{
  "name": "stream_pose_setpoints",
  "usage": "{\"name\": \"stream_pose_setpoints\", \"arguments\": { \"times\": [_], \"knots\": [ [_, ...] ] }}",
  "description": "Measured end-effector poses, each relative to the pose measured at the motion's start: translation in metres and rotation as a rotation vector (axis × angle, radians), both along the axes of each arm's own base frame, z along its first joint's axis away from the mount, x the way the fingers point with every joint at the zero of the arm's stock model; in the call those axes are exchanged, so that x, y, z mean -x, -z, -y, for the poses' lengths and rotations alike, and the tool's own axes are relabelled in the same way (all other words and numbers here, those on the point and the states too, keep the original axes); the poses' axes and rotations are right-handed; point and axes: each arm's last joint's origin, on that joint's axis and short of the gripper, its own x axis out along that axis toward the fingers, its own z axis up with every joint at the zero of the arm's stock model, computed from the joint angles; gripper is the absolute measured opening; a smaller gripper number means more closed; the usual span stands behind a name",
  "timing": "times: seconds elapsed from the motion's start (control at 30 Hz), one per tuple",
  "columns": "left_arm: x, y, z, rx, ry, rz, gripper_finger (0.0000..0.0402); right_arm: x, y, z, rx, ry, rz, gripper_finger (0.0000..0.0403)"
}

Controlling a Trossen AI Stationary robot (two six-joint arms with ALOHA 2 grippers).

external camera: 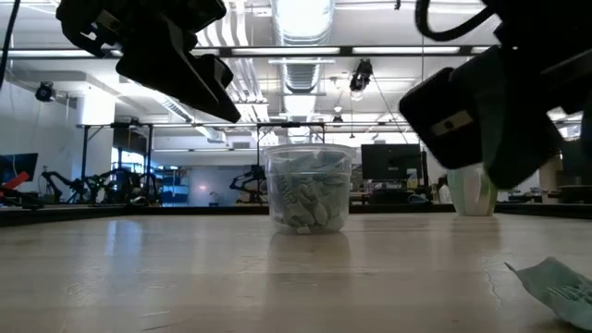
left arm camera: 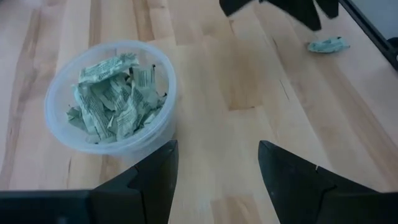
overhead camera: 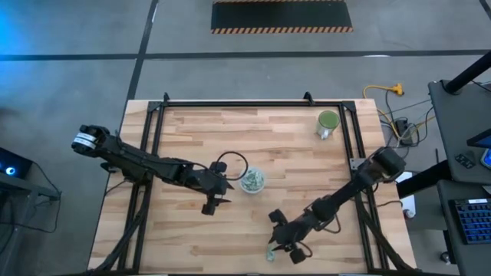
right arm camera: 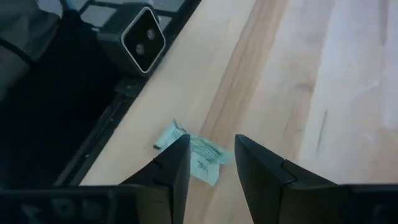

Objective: Pick and place Stevia / Truvia into bins
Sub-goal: Put the light green stevia packet into the transparent container

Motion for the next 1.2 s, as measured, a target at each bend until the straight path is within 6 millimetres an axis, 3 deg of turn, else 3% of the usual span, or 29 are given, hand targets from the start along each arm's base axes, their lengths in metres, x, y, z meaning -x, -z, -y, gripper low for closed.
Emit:
{"name": "stream_pose_setpoints", "arguments": {
  "times": [0.2, 0.43, 0.77, 1.2],
  "knots": [
    [0.001, 0.002, 0.000, 0.014, -0.013, -0.010, 0.0205, -0.011, 0.015, -0.010, -0.009, -0.061, -0.046, 0.0113],
    [0.001, 0.002, 0.000, 0.014, -0.014, -0.013, 0.0205, -0.012, 0.031, -0.008, 0.033, -0.049, -0.114, 0.0110],
    [0.001, 0.003, 0.000, 0.012, -0.013, -0.013, 0.0205, -0.011, 0.031, -0.004, 0.070, -0.026, -0.134, 0.0107],
    [0.001, 0.003, 0.000, 0.011, -0.012, -0.013, 0.0205, -0.008, 0.028, 0.002, 0.187, 0.029, -0.141, 0.0013]
  ]
}}
